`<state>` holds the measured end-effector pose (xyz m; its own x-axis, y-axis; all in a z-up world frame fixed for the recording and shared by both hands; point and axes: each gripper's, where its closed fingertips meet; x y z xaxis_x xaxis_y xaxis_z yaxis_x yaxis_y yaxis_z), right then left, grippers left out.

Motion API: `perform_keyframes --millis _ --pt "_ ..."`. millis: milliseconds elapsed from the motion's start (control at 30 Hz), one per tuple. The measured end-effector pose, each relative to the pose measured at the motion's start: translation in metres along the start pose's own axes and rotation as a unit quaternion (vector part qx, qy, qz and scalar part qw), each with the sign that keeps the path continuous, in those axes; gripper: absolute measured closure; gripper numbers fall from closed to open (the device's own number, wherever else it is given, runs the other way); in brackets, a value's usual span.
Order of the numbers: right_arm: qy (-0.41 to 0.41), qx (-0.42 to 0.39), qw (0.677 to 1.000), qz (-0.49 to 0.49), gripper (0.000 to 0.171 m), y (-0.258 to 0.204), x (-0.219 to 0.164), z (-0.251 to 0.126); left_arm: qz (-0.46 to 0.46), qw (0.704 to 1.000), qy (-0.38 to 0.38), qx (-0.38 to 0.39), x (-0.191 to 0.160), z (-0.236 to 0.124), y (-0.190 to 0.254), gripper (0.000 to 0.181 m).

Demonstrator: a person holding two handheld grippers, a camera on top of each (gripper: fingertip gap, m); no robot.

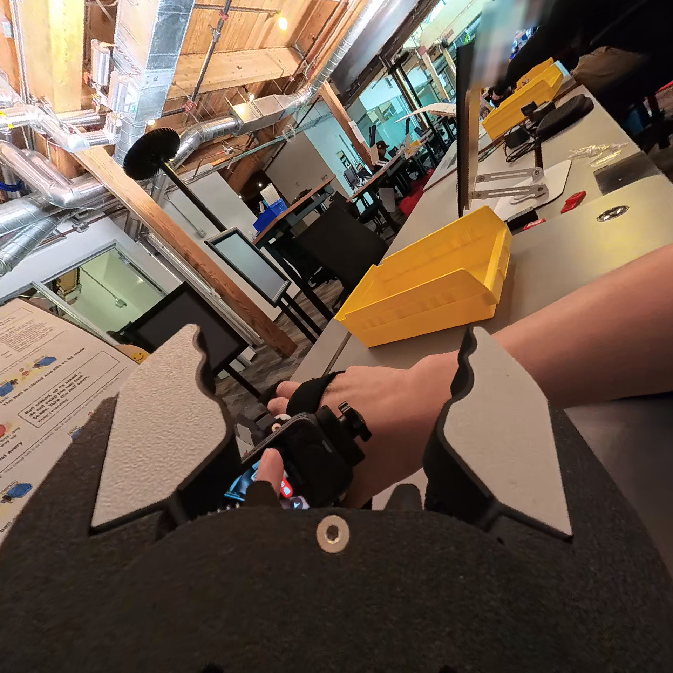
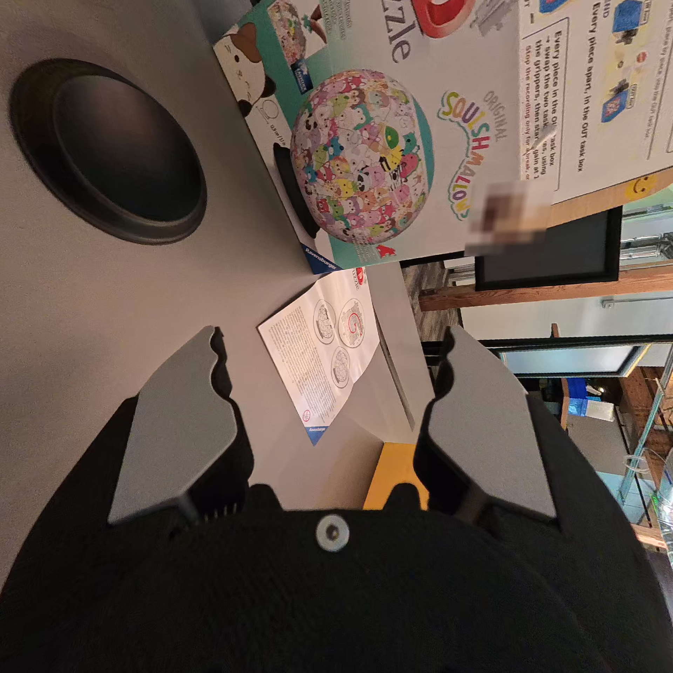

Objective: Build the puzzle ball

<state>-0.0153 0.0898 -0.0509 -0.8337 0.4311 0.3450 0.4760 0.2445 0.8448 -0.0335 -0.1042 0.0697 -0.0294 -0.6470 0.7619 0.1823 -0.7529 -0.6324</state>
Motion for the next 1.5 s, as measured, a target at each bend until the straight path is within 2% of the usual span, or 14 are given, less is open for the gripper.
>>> perform_keyframes --millis 300,500,567,700,800,900,1067,1300,1433,1500 --pt "0.009 0.014 1.0 0.009 0.059 -0.002 0.002 0.001 0.01 0.999 0.025 0.019 0.019 -0.01 -0.014 0.054" --pt "0.013 0.02 1.0 0.015 0.059 0.002 -0.003 0.005 0.013 0.999 0.02 0.041 0.018 -0.015 -0.033 0.054" --pt "0.015 0.016 0.999 0.044 0.059 0.025 -0.014 0.009 0.017 0.997 0.017 0.068 0.02 -0.021 -0.053 0.054" --pt "0.024 -0.035 0.978 0.204 0.063 0.126 -0.072 -0.003 -0.033 0.991 0.001 0.127 0.018 -0.047 -0.114 0.071" --pt "0.097 -0.075 0.94 0.318 0.07 0.191 -0.107 -0.036 -0.087 0.981 -0.053 0.167 -0.008 -0.068 -0.16 0.078" --pt "0.152 -0.109 0.91 0.369 0.074 0.227 -0.129 -0.064 -0.144 0.968 -0.096 0.182 -0.042 -0.085 -0.189 0.092" --pt "0.167 -0.182 0.9 0.36 0.073 0.254 -0.155 -0.08 -0.214 0.948 -0.119 0.204 -0.084 -0.103 -0.215 0.109" --pt "0.213 -0.188 0.884 0.371 0.074 0.261 -0.158 -0.073 -0.202 0.947 -0.142 0.205 -0.097 -0.111 -0.223 0.128" --pt "0.249 -0.187 0.868 0.388 0.088 0.26 -0.154 -0.072 -0.212 0.948 -0.152 0.182 -0.094 -0.112 -0.218 0.134" --pt "0.268 -0.169 0.86 0.4 0.101 0.256 -0.15 -0.068 -0.208 0.949 -0.153 0.18 -0.09 -0.113 -0.217 0.136"
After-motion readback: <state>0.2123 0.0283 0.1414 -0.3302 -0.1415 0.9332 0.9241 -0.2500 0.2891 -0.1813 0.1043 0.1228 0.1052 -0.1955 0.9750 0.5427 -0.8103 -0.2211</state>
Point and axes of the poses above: each gripper's, where its closed fingertips meet, z out along the fingers, x out of its top, y = z × x across the jaws, and after that the axes turned 3 degrees about y, right-handed
